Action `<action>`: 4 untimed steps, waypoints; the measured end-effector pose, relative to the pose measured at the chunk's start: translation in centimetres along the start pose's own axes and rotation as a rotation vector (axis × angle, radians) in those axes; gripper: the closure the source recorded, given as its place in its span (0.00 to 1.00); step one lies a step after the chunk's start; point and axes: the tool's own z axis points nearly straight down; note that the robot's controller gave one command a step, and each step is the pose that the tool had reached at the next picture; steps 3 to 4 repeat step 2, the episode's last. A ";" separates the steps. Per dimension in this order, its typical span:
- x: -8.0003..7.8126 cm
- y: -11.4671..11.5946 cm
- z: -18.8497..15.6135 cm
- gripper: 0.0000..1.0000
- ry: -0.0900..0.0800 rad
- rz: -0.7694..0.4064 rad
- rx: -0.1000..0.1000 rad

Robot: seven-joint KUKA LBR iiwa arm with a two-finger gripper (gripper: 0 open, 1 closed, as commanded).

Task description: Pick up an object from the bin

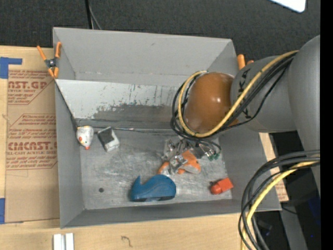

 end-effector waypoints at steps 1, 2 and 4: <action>2.0 -1.9 -2.8 1.00 0.011 -0.071 -0.007; 4.7 -3.6 -15.4 1.00 0.005 -0.366 -0.004; 4.7 -3.6 -15.4 1.00 0.005 -0.366 -0.004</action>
Offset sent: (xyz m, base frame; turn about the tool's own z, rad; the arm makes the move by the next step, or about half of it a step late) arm -0.0278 -0.0542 0.1537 -0.3668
